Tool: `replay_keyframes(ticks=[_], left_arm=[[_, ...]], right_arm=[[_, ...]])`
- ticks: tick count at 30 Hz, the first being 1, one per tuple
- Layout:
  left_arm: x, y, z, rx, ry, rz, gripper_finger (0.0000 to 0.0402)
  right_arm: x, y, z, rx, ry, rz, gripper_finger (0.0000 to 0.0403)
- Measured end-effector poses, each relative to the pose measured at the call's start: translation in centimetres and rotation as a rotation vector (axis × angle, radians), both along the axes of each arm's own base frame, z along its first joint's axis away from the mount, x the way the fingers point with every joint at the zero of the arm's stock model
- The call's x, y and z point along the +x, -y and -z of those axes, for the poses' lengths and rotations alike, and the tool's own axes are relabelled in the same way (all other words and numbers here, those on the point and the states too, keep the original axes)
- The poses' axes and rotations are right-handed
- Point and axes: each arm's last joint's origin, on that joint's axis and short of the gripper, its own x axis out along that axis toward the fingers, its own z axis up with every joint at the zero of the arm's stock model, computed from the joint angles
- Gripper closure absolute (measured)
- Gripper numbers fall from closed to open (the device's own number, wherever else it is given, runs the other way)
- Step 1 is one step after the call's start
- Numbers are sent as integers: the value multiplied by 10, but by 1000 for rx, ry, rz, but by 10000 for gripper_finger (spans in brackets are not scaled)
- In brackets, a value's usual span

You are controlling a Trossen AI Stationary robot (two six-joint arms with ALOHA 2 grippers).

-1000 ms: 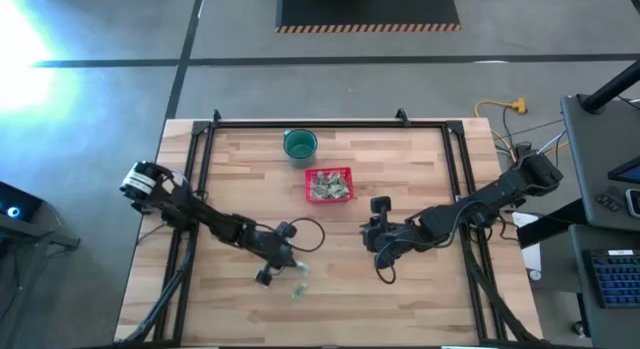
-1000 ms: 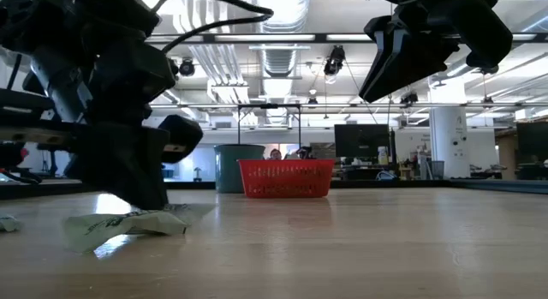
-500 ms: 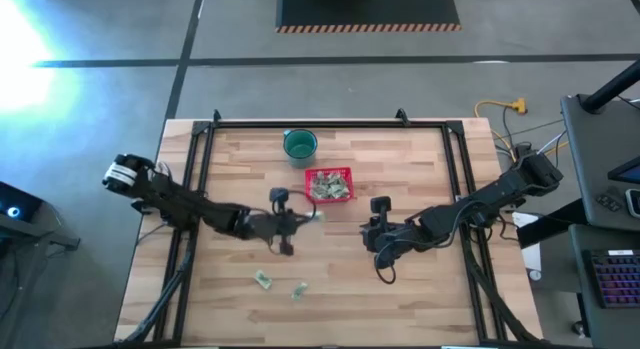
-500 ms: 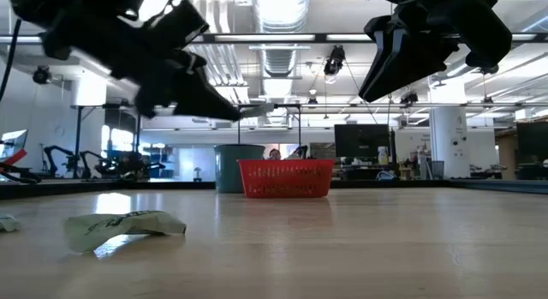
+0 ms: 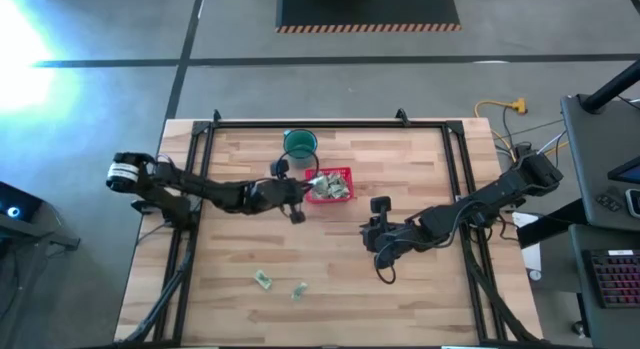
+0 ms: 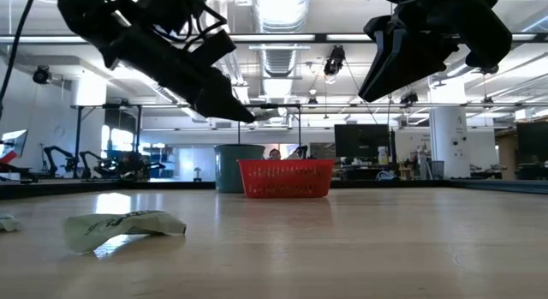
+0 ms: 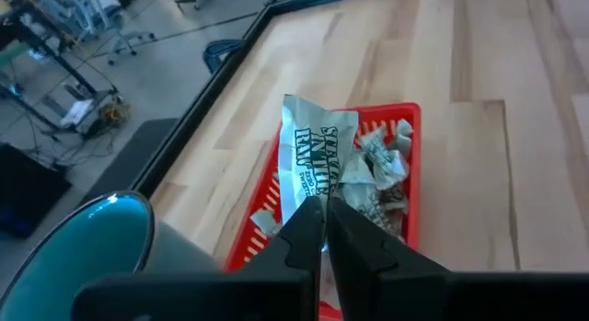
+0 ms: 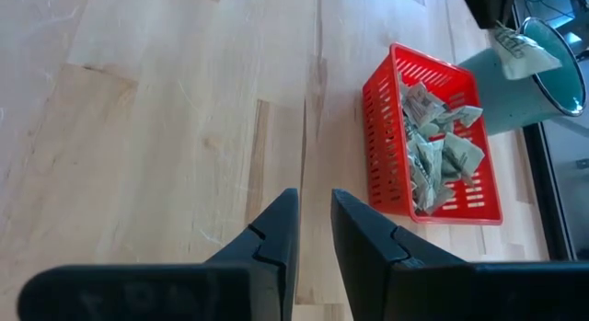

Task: Pick and place items into bin
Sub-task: Put the light green stevia packet into the red bin

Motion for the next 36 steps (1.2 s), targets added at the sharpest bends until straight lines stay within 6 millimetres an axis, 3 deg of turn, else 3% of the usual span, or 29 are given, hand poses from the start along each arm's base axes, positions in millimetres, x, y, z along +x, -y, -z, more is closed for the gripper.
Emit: replay_keyframes(ticks=[8,18,29,36], left_arm=[[2,-9,-3,-70,44,32,400],[12,-12,19,-81,-20,48,400],[14,-14,21,-41,-40,55,399],[13,-14,21,-35,-46,58,337]], right_arm=[[0,0,0,0,-2,1,340],[0,0,0,1,-1,3,343],[-1,0,1,1,-3,2,339],[-1,0,2,0,-4,2,344]])
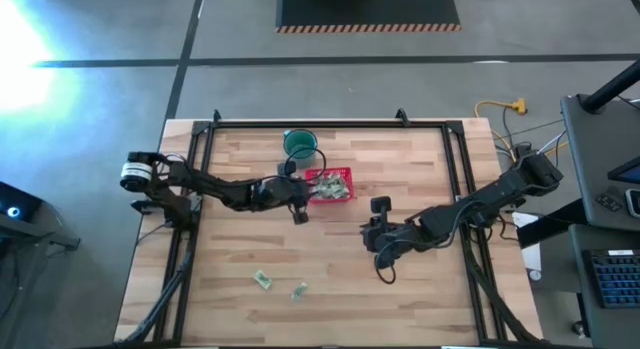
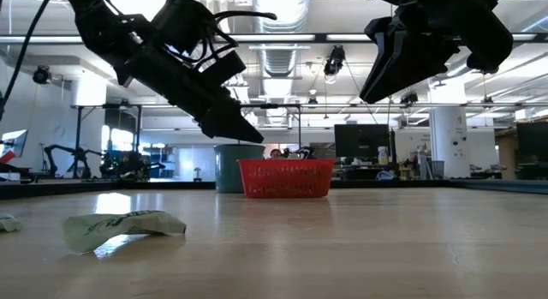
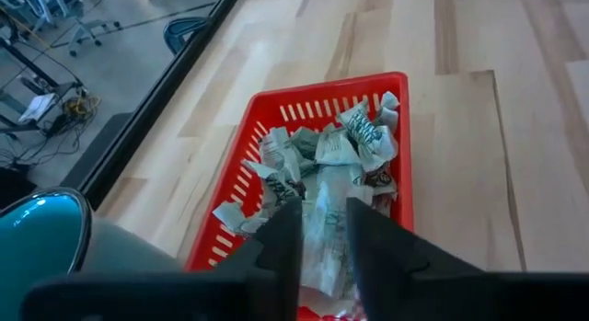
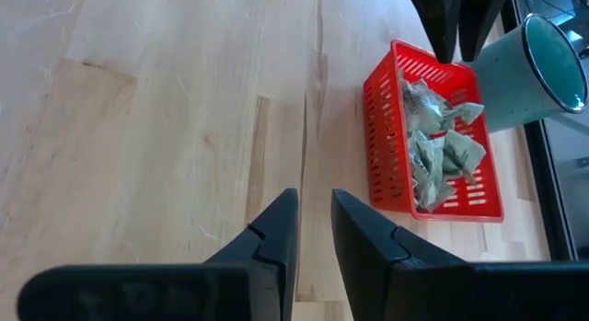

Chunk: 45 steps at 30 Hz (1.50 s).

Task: Pick and place items into bin
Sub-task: Put the light green stevia packet into the red bin

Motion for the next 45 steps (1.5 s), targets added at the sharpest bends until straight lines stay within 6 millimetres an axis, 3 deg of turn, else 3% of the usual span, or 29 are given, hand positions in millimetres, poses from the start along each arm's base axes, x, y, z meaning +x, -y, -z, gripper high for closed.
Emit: replay_keyframes(ticks=[7,15,23,31,38,45], left_arm=[[-1,0,-2,9,6,-24,272],[-14,19,-12,-28,-57,62,265],[-48,57,-19,-117,-204,207,265],[-79,104,-21,-260,-332,435,265],[-92,139,-9,-333,-418,526,265],[-97,155,3,-414,-481,528,265]], right_arm=[[0,0,0,-1,-1,0,339],[1,-1,1,51,28,13,344],[12,-13,-4,207,120,-232,333],[12,-13,-4,202,122,-243,334],[12,-13,-4,201,122,-242,341],[12,-13,-4,200,121,-242,339]])
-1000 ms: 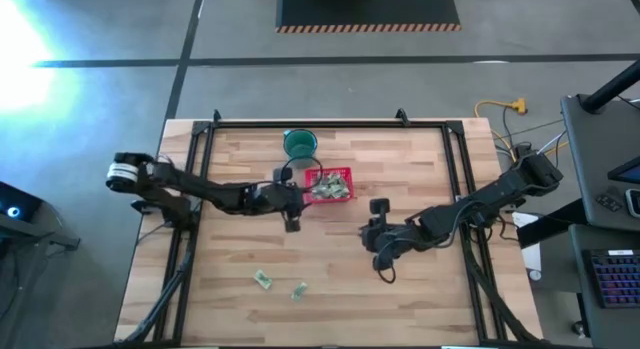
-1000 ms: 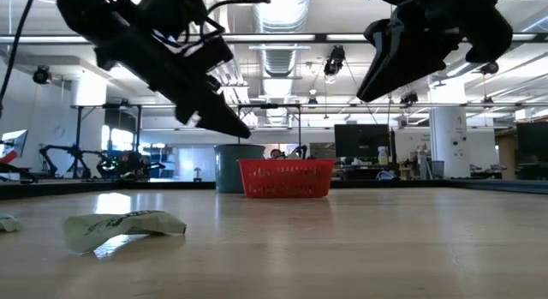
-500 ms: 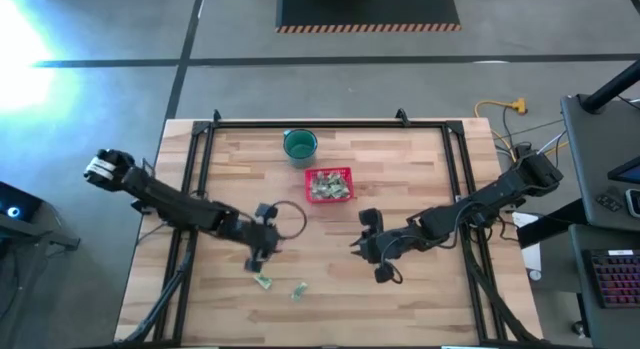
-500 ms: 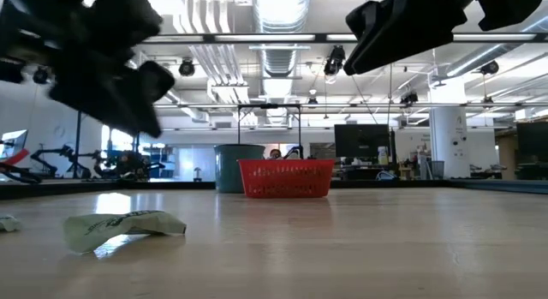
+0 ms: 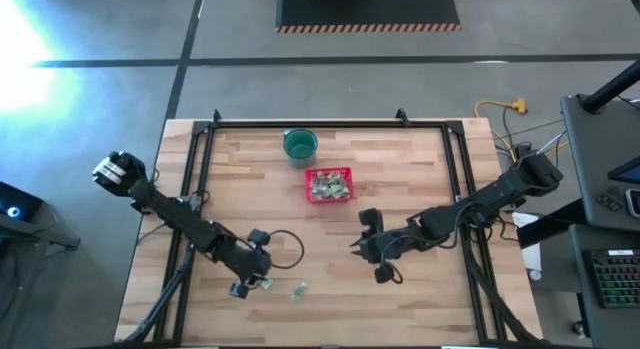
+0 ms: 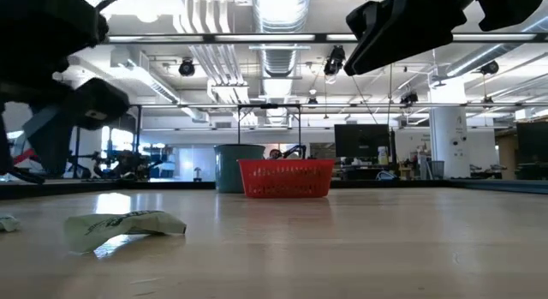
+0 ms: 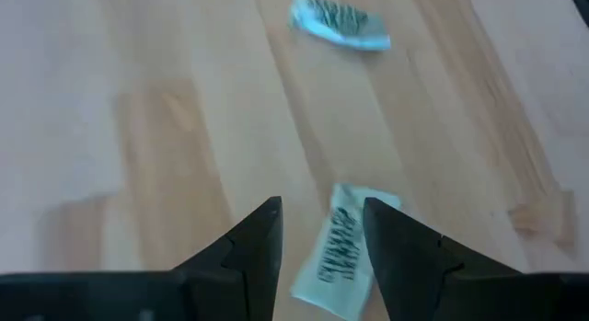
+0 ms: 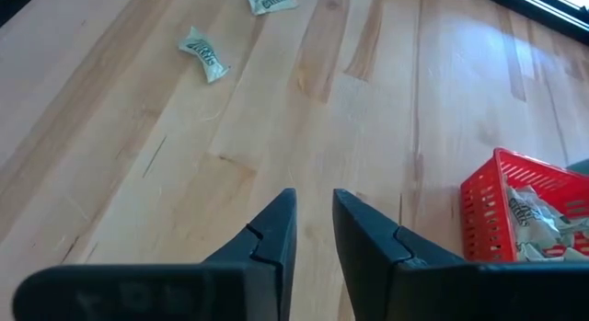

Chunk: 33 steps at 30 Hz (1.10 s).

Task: Pick and place items into bin
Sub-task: Put the light green stevia packet into the red bin

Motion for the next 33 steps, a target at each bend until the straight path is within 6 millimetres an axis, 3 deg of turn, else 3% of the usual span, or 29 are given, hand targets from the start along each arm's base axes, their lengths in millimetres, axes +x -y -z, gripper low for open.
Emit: replay_keyframes(ticks=[12,27,33], left_arm=[[3,10,31,-27,-171,-27,265],[3,9,30,-4,-152,-40,266],[3,9,30,11,-146,-45,314]], right_arm=[[0,0,0,-2,-1,1,344],[0,0,0,-2,0,1,344],[0,0,0,-2,0,1,339]])
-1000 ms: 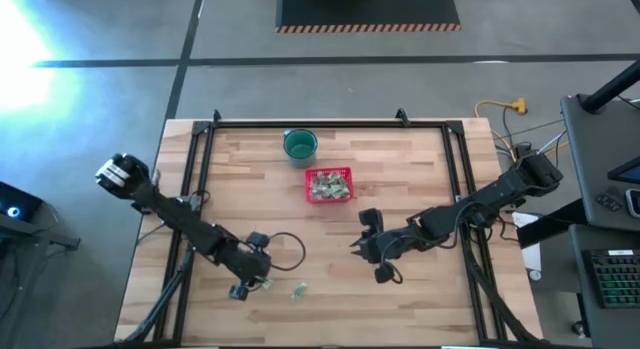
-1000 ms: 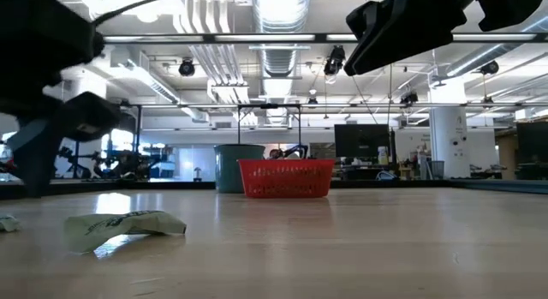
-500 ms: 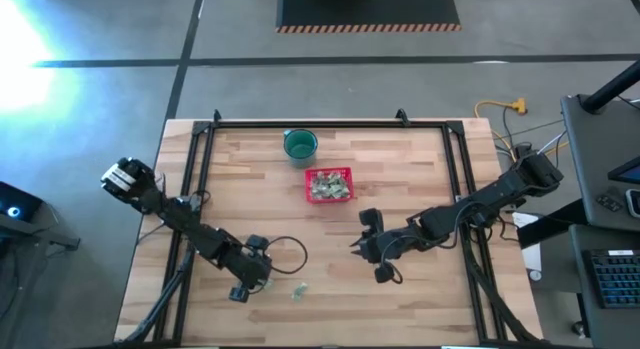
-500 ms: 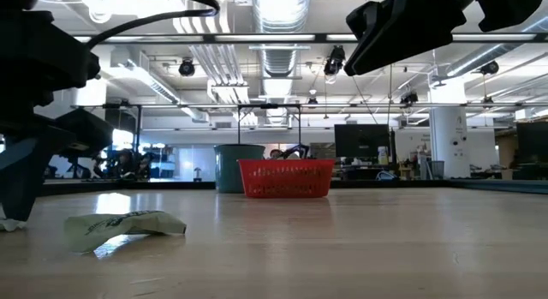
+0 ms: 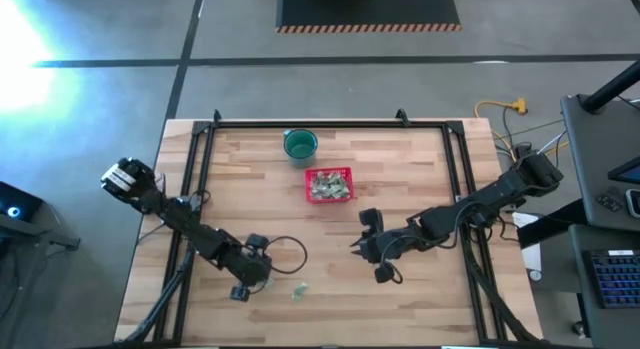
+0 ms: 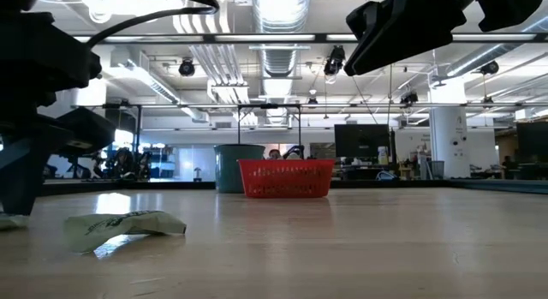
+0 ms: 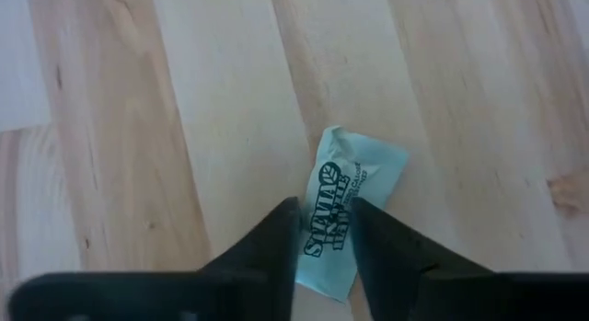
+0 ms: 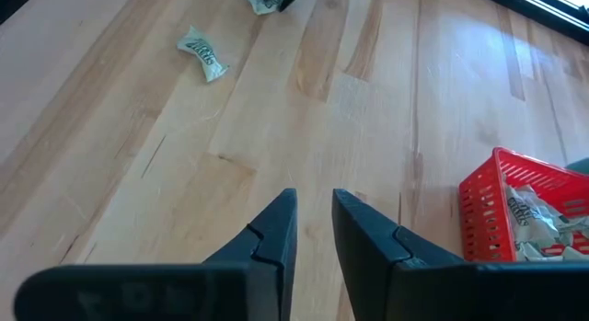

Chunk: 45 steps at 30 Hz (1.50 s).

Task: Pick and place items into bin
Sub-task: Put the light green stevia packet into the red bin

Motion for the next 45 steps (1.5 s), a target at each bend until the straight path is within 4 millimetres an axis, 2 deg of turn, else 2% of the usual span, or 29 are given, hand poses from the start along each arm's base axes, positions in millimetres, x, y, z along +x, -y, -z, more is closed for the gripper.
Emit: replay_keyframes(ticks=[5,7,10,14,18,23,29,35,40,45], left_arm=[[0,-1,-1,4,5,-5,384],[0,0,-1,10,11,9,395],[1,0,-3,24,26,28,391],[8,-2,-11,143,121,60,389],[19,-7,-23,326,250,67,389],[37,-21,-36,560,402,-5,389],[62,-53,-49,673,512,-74,389],[76,-105,-53,741,482,-229,389],[83,-144,-57,688,511,-321,389],[88,-167,-65,605,603,-350,388]], right_arm=[[0,0,0,0,0,0,342],[0,0,0,0,0,0,344],[0,0,0,0,0,0,345],[0,0,0,1,0,-1,343],[0,0,0,1,1,-1,340],[0,0,0,1,1,-1,342],[0,0,0,0,0,-1,342],[-1,0,2,-3,-6,-1,340],[-2,1,4,-6,-11,-2,344],[-2,1,3,-7,-10,-3,342]])
